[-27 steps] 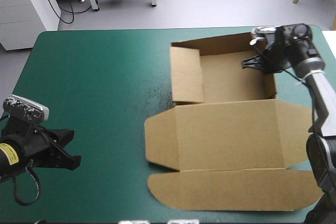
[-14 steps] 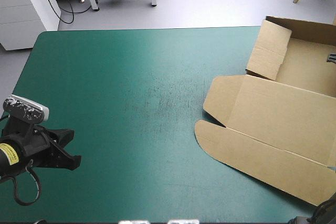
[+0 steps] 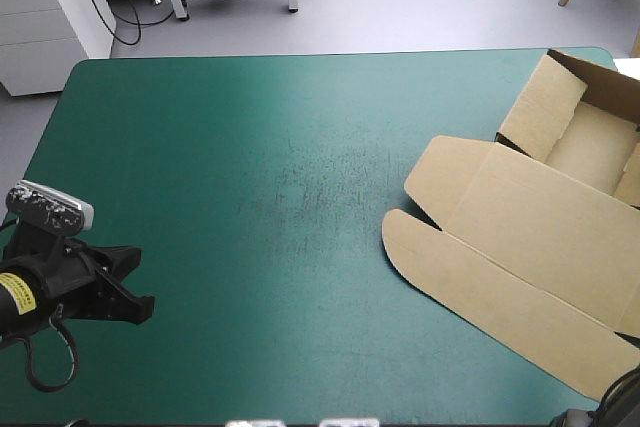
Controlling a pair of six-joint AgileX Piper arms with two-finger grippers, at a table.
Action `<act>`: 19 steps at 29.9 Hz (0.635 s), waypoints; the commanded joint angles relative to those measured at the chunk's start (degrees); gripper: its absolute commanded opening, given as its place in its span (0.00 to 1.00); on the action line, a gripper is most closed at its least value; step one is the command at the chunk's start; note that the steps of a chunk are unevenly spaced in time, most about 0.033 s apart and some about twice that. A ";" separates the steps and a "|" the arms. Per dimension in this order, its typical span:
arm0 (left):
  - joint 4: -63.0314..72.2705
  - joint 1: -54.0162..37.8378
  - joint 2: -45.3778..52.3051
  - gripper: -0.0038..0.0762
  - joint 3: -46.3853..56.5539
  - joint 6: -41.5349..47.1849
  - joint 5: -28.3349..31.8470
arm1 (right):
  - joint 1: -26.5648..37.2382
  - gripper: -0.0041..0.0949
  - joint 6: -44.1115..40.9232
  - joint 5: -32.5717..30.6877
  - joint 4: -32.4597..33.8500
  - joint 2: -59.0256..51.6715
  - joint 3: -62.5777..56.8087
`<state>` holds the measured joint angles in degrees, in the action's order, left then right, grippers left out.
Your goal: Fold the box
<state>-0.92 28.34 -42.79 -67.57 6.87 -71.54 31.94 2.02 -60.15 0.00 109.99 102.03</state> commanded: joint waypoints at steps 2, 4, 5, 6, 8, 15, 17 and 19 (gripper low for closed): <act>-0.59 -0.07 -0.08 0.04 -1.16 0.29 -2.06 | 0.34 0.95 0.88 -1.15 -1.04 -3.45 2.14; -1.13 -0.07 -0.08 0.04 -1.16 0.29 -2.06 | 0.25 0.95 1.46 -2.58 -1.37 -3.85 2.73; -1.53 -0.07 -0.08 0.04 -1.16 0.29 -1.90 | 0.25 0.95 2.32 -3.56 -2.57 -4.14 3.33; -1.76 -0.07 -0.08 0.04 -1.16 0.29 -1.90 | 0.25 0.95 3.65 -4.31 -3.89 -4.68 3.96; -2.17 -0.07 -0.08 0.04 -1.16 0.29 -1.90 | 0.25 0.95 5.14 -6.63 -6.81 -5.95 5.82; -2.99 -0.07 -0.08 0.04 -1.16 0.29 -1.81 | -0.90 0.94 7.56 -8.83 -15.25 -14.71 5.25; -2.99 -0.07 -0.08 0.04 -1.16 0.29 -1.81 | -2.83 0.87 7.56 -8.83 -14.39 -18.04 2.84; -2.99 -0.07 -0.08 0.04 -1.16 0.29 -2.09 | -5.52 0.73 7.56 -8.83 -13.67 -21.12 0.50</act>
<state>-3.79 28.34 -42.79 -67.57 6.87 -71.54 29.34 8.77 -70.17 -13.07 95.07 103.67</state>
